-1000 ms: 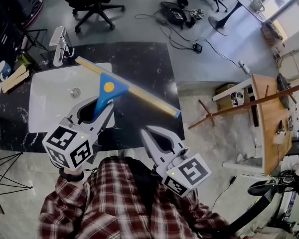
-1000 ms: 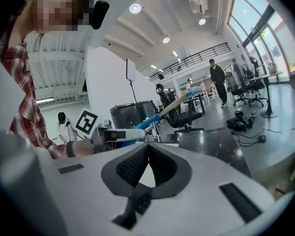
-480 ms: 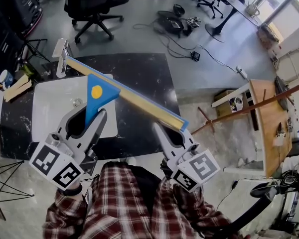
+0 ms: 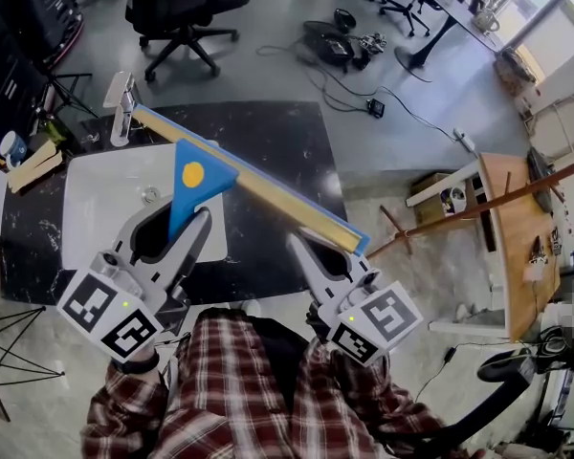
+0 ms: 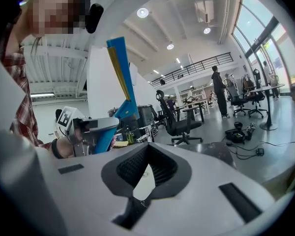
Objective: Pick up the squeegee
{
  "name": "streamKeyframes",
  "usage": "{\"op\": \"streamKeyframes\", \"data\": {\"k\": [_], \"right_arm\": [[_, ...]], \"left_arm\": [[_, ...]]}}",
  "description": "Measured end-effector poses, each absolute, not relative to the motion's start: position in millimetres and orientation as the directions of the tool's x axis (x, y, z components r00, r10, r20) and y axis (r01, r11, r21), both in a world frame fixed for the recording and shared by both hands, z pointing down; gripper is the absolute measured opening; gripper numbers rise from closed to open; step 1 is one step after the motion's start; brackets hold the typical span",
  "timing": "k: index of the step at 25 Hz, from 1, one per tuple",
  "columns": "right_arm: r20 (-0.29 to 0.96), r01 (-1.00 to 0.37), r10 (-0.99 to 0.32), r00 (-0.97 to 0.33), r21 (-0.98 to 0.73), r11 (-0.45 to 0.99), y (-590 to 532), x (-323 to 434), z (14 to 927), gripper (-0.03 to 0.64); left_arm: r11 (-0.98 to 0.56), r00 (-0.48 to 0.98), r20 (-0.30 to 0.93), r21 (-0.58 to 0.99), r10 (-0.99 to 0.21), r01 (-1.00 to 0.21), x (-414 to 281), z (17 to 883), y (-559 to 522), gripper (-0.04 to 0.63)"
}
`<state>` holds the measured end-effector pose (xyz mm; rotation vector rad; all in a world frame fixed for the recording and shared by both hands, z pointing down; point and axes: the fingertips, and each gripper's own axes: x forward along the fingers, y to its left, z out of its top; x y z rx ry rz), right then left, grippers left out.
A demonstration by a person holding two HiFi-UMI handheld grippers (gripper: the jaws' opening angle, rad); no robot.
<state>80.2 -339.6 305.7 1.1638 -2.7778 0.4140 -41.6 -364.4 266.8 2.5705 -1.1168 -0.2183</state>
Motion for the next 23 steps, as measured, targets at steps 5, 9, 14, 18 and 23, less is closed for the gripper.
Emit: {"op": "streamKeyframes", "data": {"k": [5, 9, 14, 18, 23], "right_arm": [[0.195, -0.708, -0.681, -0.706, -0.216, 0.672, -337.0, 78.2, 304.6, 0.011], [0.196, -0.707, -0.68, -0.707, -0.218, 0.673, -334.5, 76.2, 305.1, 0.011], [0.194, -0.706, -0.679, -0.708, -0.222, 0.673, -330.3, 78.6, 304.4, 0.011], [0.196, -0.706, -0.678, -0.708, -0.225, 0.672, -327.0, 79.0, 306.2, 0.011], [0.192, -0.701, -0.674, -0.713, -0.228, 0.676, -324.4, 76.3, 303.6, 0.011]], "left_arm": [[-0.651, 0.696, 0.003, 0.353, -0.718, -0.673, -35.9, 267.9, -360.5, 0.137], [-0.656, 0.704, 0.005, 0.357, -0.71, -0.665, -33.5, 269.2, -357.9, 0.137], [-0.659, 0.709, 0.009, 0.361, -0.705, -0.659, -28.8, 269.3, -354.3, 0.137], [-0.665, 0.716, 0.011, 0.361, -0.698, -0.654, -26.7, 270.3, -350.7, 0.137], [-0.671, 0.721, 0.008, 0.357, -0.693, -0.65, -26.1, 266.0, -348.1, 0.137]]}}
